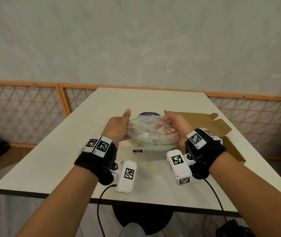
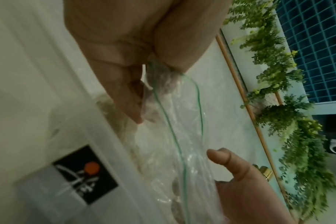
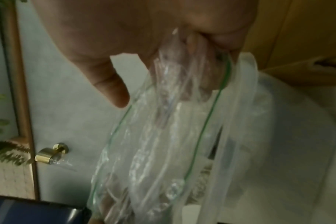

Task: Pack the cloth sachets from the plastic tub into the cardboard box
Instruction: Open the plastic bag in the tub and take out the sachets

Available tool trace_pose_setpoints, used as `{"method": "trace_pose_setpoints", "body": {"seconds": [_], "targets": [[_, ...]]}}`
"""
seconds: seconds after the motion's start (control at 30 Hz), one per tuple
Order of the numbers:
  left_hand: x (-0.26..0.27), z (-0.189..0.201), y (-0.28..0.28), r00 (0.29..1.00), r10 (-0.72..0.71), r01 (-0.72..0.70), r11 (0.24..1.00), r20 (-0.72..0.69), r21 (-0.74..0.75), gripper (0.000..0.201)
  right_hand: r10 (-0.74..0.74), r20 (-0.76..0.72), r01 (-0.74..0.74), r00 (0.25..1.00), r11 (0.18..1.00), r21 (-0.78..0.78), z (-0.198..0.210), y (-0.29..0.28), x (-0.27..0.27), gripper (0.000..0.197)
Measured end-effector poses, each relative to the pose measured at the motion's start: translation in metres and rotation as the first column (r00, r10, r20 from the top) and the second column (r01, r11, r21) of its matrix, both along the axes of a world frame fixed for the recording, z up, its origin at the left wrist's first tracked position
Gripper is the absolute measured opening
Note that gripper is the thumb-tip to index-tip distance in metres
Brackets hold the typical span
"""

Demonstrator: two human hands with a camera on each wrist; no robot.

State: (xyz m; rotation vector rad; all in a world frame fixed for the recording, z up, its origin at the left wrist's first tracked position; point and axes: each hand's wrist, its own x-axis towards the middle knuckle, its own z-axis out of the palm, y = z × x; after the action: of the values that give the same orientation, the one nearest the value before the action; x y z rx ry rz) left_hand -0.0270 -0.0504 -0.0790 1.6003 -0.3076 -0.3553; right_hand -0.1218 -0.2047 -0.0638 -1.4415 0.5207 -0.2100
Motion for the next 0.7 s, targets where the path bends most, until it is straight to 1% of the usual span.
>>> {"method": "trace_pose_setpoints", "body": {"seconds": [0.03, 0.07, 0.1, 0.13, 0.17, 0.2, 0.23, 0.27, 0.33, 0.37, 0.4, 0.47, 0.5, 0.53, 0.6, 0.67, 0.7], "targets": [[0.0, 0.0, 0.001, 0.999, 0.012, -0.012, 1.0, -0.036, -0.004, 0.057, 0.004, -0.016, -0.005, 1.0, 0.999, -0.047, 0.0, 0.002, 0.002, 0.02], [0.0, 0.0, 0.002, 0.996, -0.009, 0.008, 1.0, -0.086, -0.017, 0.066, 0.0, -0.048, -0.005, 0.999, 0.993, -0.121, 0.0, 0.003, 0.004, 0.021], [0.0, -0.001, 0.002, 0.992, -0.05, 0.046, 0.998, -0.12, -0.031, 0.075, -0.005, -0.081, -0.011, 0.997, 0.981, -0.196, 0.0, 0.005, 0.005, 0.03], [-0.001, -0.002, 0.002, 0.988, -0.1, 0.098, 0.995, -0.118, -0.02, 0.079, -0.014, -0.095, -0.01, 0.995, 0.97, -0.244, -0.003, 0.004, 0.006, 0.046], [-0.002, -0.003, 0.004, 0.986, -0.15, 0.152, 0.988, -0.079, 0.017, 0.076, -0.019, -0.101, -0.007, 0.995, 0.967, -0.255, -0.006, 0.001, 0.009, 0.054], [-0.003, -0.006, 0.004, 0.981, -0.191, 0.192, 0.98, -0.02, 0.06, 0.069, -0.017, -0.103, -0.009, 0.995, 0.969, -0.246, -0.009, -0.001, 0.011, 0.051], [-0.002, -0.009, 0.005, 0.979, -0.202, 0.199, 0.976, 0.032, 0.091, 0.057, -0.009, -0.117, -0.019, 0.993, 0.971, -0.238, -0.011, -0.003, 0.012, 0.044], [0.0, -0.011, 0.006, 0.981, -0.186, 0.18, 0.979, 0.06, 0.096, 0.046, 0.002, -0.128, -0.031, 0.992, 0.972, -0.231, -0.011, -0.003, 0.011, 0.041], [0.003, -0.014, 0.01, 0.99, -0.142, 0.142, 0.989, 0.02, 0.031, 0.027, 0.008, -0.119, -0.04, 0.993, 0.961, -0.274, -0.008, 0.002, 0.008, 0.037], [0.005, -0.014, 0.011, 0.99, -0.137, 0.137, 0.99, -0.021, -0.018, 0.024, 0.006, -0.093, -0.034, 0.996, 0.954, -0.296, -0.007, 0.003, 0.008, 0.035], [0.007, -0.014, 0.012, 0.987, -0.147, 0.142, 0.987, -0.069, -0.074, 0.026, 0.019, -0.065, -0.038, 0.998, 0.952, -0.303, -0.006, 0.006, 0.007, 0.03], [0.008, -0.014, 0.014, 0.964, -0.208, 0.171, 0.963, -0.168, -0.21, 0.031, 0.041, -0.007, -0.041, 0.999, 0.969, -0.245, -0.01, 0.006, 0.007, 0.014], [0.007, -0.014, 0.015, 0.947, -0.243, 0.18, 0.943, -0.21, -0.28, 0.029, 0.03, 0.003, -0.029, 1.0, 0.975, -0.22, -0.014, 0.005, 0.007, 0.005], [0.006, -0.014, 0.015, 0.929, -0.268, 0.172, 0.922, -0.254, -0.346, 0.027, 0.002, 0.014, 0.001, 1.0, 0.978, -0.211, -0.016, 0.005, 0.006, 0.005], [0.002, -0.015, 0.013, 0.89, -0.3, 0.129, 0.889, -0.344, -0.44, 0.027, -0.076, 0.044, 0.083, 0.996, 0.978, -0.191, -0.021, 0.002, 0.009, 0.018], [0.0, -0.016, 0.011, 0.852, -0.33, 0.098, 0.863, -0.406, -0.496, 0.03, -0.107, 0.052, 0.111, 0.993, 0.992, -0.062, -0.019, 0.002, 0.011, 0.023], [-0.001, -0.015, 0.011, 0.837, -0.349, 0.096, 0.852, -0.421, -0.514, 0.029, -0.111, 0.055, 0.109, 0.992, 0.993, 0.048, -0.017, 0.001, 0.012, 0.024]]}}
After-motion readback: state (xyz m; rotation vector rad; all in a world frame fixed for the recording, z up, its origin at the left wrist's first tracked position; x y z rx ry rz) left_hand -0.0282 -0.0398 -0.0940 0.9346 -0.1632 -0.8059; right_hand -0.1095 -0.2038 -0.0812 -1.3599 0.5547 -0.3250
